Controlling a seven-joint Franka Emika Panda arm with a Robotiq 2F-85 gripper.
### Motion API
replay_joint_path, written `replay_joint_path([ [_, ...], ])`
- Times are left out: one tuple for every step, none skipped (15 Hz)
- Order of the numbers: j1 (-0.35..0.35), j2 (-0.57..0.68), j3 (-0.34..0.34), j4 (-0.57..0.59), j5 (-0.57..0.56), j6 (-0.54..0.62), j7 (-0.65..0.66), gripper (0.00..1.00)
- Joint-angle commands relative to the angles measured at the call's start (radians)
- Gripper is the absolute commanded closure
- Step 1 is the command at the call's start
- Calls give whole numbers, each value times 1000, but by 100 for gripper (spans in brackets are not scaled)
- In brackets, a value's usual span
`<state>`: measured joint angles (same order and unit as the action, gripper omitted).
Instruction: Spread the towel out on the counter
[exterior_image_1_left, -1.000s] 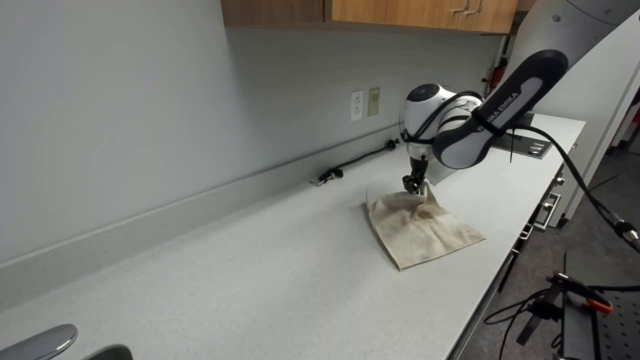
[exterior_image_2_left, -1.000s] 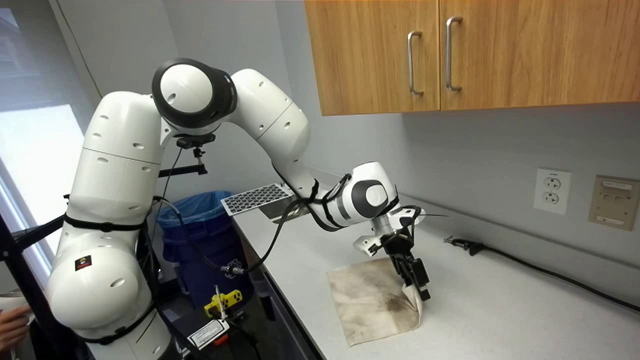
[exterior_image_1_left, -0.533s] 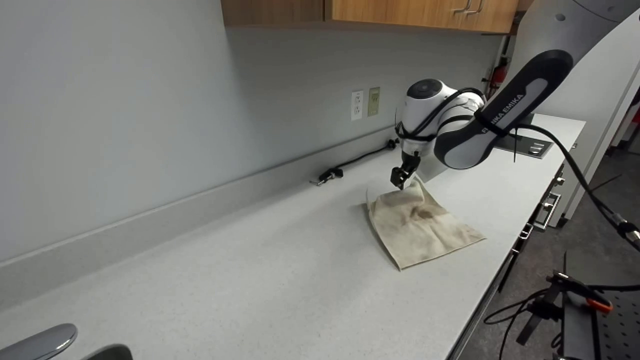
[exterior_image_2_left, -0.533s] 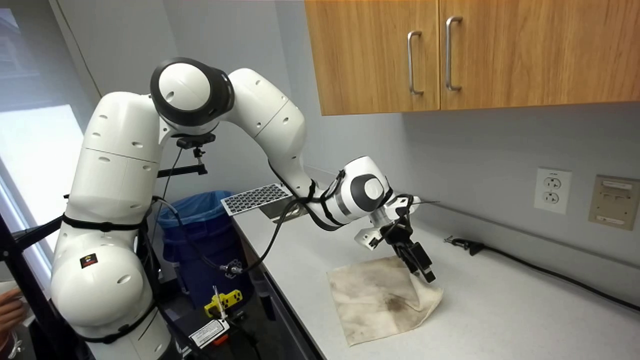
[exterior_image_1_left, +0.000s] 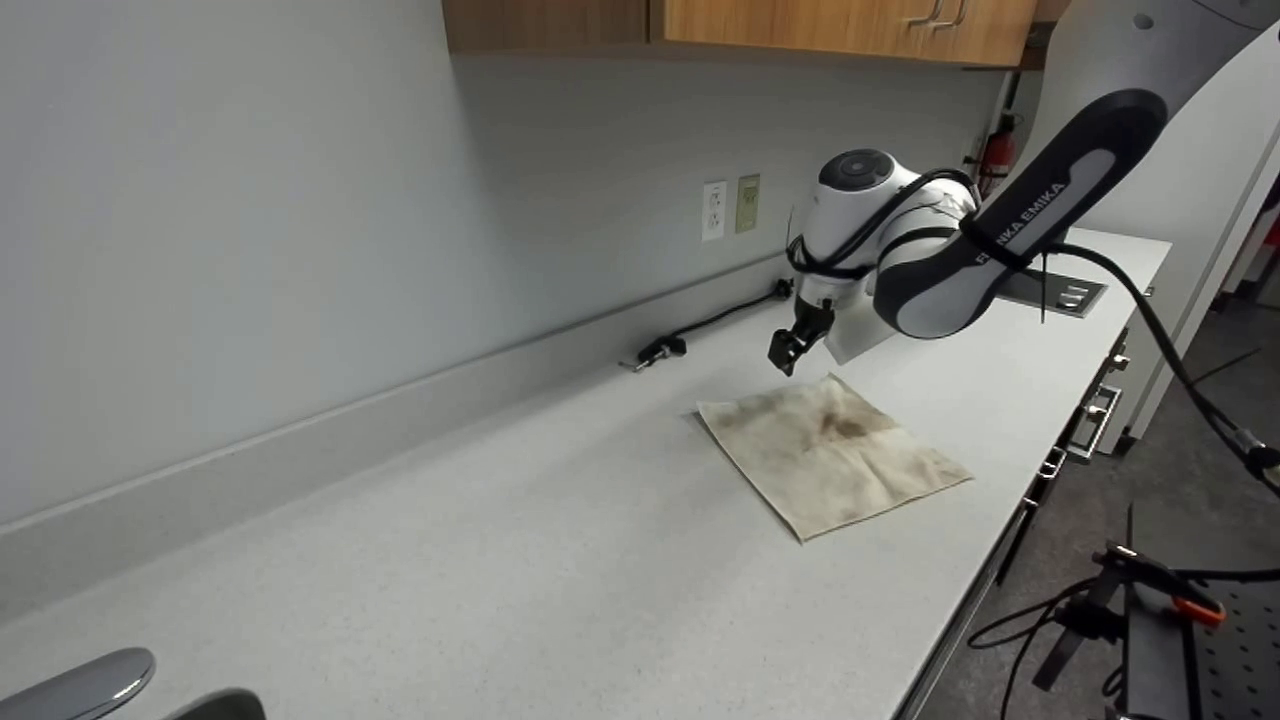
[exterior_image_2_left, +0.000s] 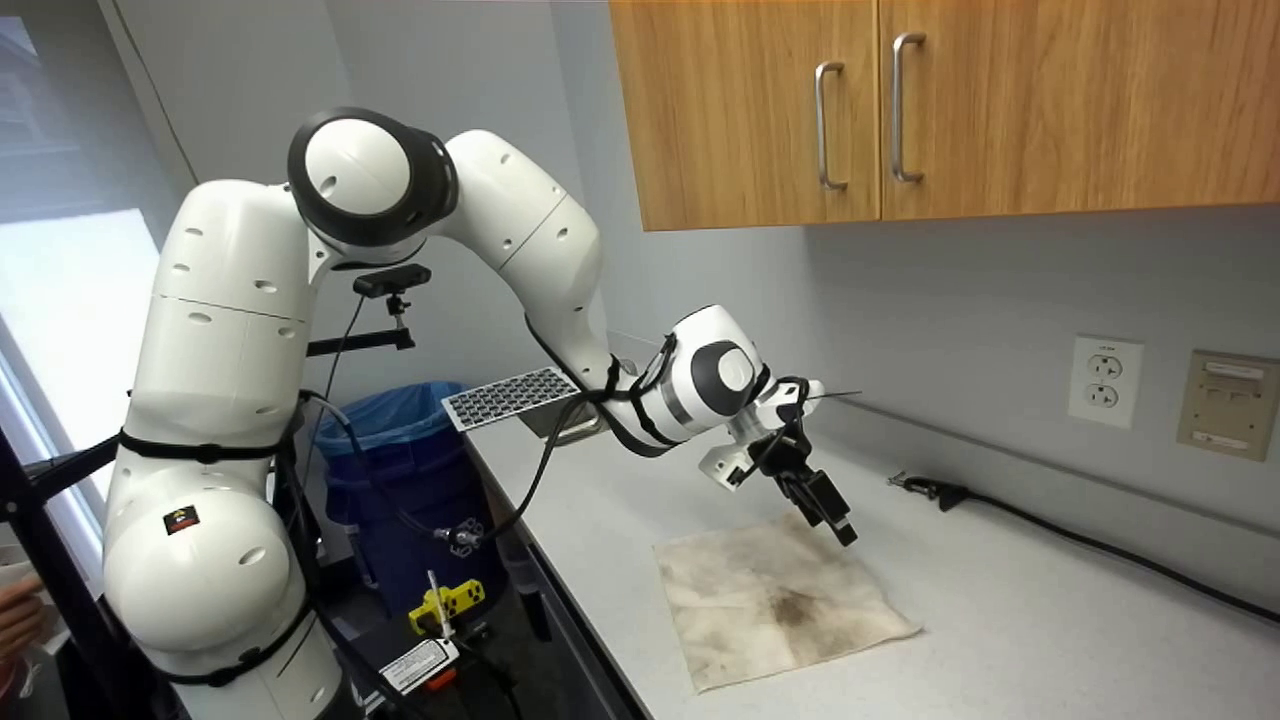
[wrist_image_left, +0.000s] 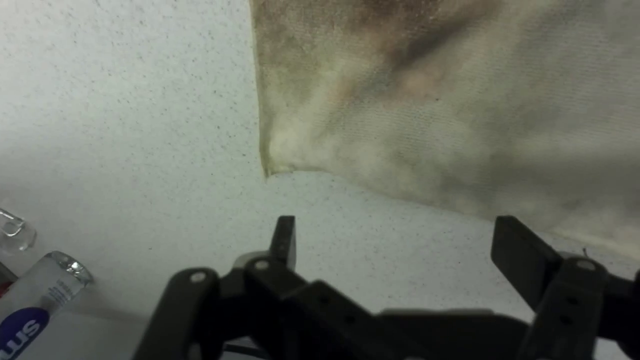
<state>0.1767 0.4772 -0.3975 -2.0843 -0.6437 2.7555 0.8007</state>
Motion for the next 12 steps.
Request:
replay_joint_path([
  [-35,-57,60,-67,57,23,-46,0],
  [-48,-73,82,-84,85,22,-72,0],
  [-59,-98,107,-108,122,12,-108,0],
  [-70,-122,129,-132,161,7,-150,0],
  [-70,-153,140,-159,189,4,-183,0],
  [-75,-186,154,-185,220,-1,-221,0],
  [-73,-223,161,-214,239,-4,-248,0],
  [-76,-256,169,-238,258,-9,-279,0],
  [-78,-298,178,-270,275,-12,-307,0],
  [-79,-335,183,-295,285,-15,-325,0],
  [-84,-379,191,-327,298,-13,-345,0],
  [-93,-417,205,-353,322,-16,-373,0],
])
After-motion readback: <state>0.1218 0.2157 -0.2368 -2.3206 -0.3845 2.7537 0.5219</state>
